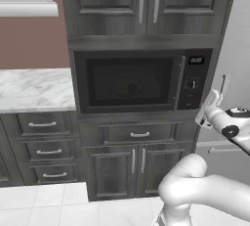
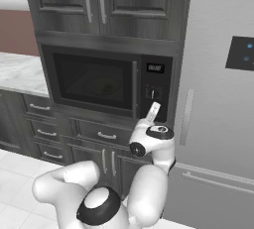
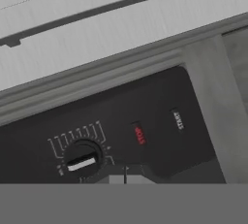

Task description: Pick the avocado from the sink and place it in the bowl. Then pick the bowl and place it in the microwave. Then close the microwave door and press the start button.

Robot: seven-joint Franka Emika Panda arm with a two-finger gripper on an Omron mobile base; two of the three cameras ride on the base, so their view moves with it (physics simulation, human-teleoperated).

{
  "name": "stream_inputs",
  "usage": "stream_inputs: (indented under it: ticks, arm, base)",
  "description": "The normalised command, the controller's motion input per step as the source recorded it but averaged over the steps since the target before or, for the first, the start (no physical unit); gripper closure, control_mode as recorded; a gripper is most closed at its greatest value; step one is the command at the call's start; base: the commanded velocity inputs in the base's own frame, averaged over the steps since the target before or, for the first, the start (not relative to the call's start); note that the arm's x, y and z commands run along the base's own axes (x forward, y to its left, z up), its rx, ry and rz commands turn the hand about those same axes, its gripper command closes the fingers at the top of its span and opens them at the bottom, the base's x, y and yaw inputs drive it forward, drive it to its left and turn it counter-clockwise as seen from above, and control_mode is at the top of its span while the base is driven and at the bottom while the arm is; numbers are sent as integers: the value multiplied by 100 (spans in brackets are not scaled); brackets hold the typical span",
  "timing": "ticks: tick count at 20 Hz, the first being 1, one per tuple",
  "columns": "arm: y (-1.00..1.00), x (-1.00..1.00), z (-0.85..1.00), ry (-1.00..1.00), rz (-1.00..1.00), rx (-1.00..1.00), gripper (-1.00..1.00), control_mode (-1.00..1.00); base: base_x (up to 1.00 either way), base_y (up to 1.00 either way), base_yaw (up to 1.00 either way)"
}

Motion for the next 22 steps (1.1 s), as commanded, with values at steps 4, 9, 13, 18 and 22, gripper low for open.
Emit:
stream_inputs:
  ticks: [4,9,13,18,22]
  arm:
    - [11,-11,-29,-6,19,-2,100,-100]
    - [6,0,-20,-3,14,-2,100,-100]
    - [13,9,-17,-1,4,-5,100,-100]
    - [13,34,-11,0,0,-5,100,-100]
    - [6,40,-9,0,0,-5,100,-100]
  base:
    - [0,0,0]
    - [0,0,0]
    - [0,0,0]
    - [0,0,0]
    - [0,0,0]
